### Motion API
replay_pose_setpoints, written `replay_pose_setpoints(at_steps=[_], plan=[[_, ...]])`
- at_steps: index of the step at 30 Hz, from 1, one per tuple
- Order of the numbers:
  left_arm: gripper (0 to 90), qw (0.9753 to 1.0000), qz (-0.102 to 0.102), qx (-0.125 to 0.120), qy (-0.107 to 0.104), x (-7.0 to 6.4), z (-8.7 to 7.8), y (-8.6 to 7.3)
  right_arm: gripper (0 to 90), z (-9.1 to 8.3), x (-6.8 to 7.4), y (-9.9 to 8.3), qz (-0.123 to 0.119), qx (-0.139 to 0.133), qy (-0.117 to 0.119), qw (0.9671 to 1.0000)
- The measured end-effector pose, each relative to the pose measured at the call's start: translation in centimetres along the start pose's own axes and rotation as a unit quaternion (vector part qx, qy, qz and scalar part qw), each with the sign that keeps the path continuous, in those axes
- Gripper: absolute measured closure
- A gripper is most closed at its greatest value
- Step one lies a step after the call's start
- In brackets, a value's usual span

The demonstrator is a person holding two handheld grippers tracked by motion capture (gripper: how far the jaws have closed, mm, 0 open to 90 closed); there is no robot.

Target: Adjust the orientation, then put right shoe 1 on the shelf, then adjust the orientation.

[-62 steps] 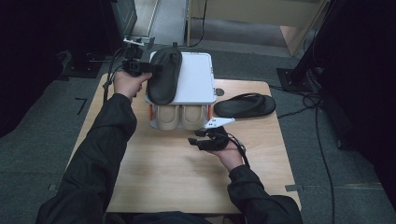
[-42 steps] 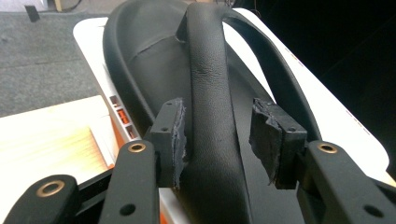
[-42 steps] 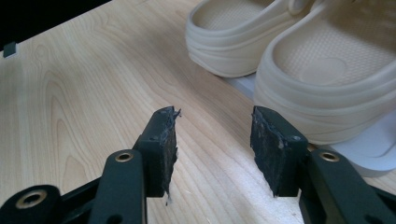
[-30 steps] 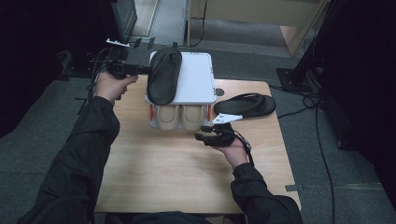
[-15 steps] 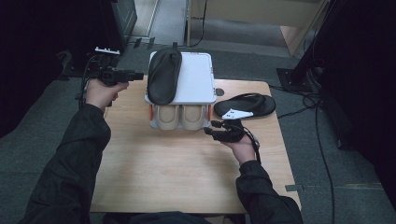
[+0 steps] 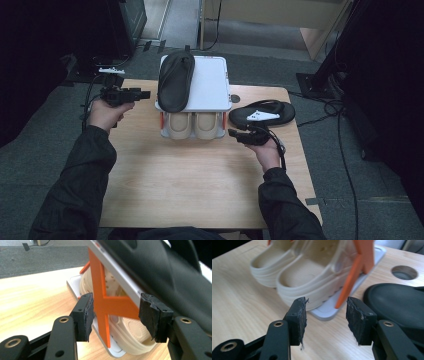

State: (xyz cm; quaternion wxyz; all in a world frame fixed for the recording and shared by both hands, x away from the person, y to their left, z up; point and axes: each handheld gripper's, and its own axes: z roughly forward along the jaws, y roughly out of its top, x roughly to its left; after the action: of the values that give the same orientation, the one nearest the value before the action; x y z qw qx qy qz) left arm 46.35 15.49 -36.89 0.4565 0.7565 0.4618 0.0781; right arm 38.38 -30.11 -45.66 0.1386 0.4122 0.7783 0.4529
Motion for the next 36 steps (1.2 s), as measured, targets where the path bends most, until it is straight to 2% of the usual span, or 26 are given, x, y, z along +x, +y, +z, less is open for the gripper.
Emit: replay_pose_setpoints(at_steps=[3, 8, 14, 18, 19, 22, 25, 27, 28, 31, 34, 36], plan=[[45.2, 1.0000, 0.007, 0.000, 0.003, -0.2, 0.2, -1.4, 51.0, 0.1, -0.9, 0.1, 0.007, 0.001, -0.014, 0.9999], [44.1, 0.9999, 0.012, 0.003, 0.001, -0.4, 0.4, -2.8, 51.0, 0.3, -2.0, 0.4, 0.011, -0.003, -0.031, 0.9995], [43.7, 0.9998, 0.018, -0.005, -0.004, -0.6, 0.6, -4.9, 51.2, 1.1, -4.0, 0.8, 0.021, -0.006, -0.054, 0.9983], [42.1, 0.9996, 0.024, -0.010, -0.005, -0.8, 0.6, -5.9, 51.2, 1.5, -4.8, 1.1, 0.021, -0.007, -0.065, 0.9977], [41.9, 0.9995, 0.029, -0.006, -0.003, -0.9, 0.7, -6.1, 51.2, 1.6, -5.0, 1.1, 0.023, -0.008, -0.067, 0.9975], [41.7, 0.9996, 0.027, -0.001, -0.001, -0.9, 0.8, -6.9, 51.8, 1.9, -5.6, 0.9, 0.028, -0.015, -0.076, 0.9966], [41.9, 0.9993, 0.038, 0.004, -0.001, -1.0, 1.0, -7.6, 52.4, 2.3, -6.2, 0.7, 0.039, -0.016, -0.087, 0.9953], [41.9, 0.9994, 0.034, 0.002, -0.009, -1.1, 1.1, -8.2, 52.7, 2.6, -6.4, 0.5, 0.043, -0.013, -0.092, 0.9947], [41.8, 0.9995, 0.031, 0.005, -0.007, -1.2, 1.2, -8.4, 52.8, 2.7, -6.5, 0.4, 0.042, -0.011, -0.092, 0.9948], [40.8, 0.9991, 0.040, 0.006, -0.007, -1.5, 1.3, -8.9, 52.3, 3.1, -6.9, 0.7, 0.042, 0.009, -0.092, 0.9948], [40.8, 0.9991, 0.042, 0.002, -0.011, -1.6, 1.1, -9.3, 52.4, 3.5, -7.3, 0.8, 0.045, -0.004, -0.102, 0.9937], [40.5, 0.9992, 0.039, 0.005, -0.010, -1.6, 1.0, -9.5, 52.4, 3.7, -7.6, 0.8, 0.049, 0.004, -0.101, 0.9937]])
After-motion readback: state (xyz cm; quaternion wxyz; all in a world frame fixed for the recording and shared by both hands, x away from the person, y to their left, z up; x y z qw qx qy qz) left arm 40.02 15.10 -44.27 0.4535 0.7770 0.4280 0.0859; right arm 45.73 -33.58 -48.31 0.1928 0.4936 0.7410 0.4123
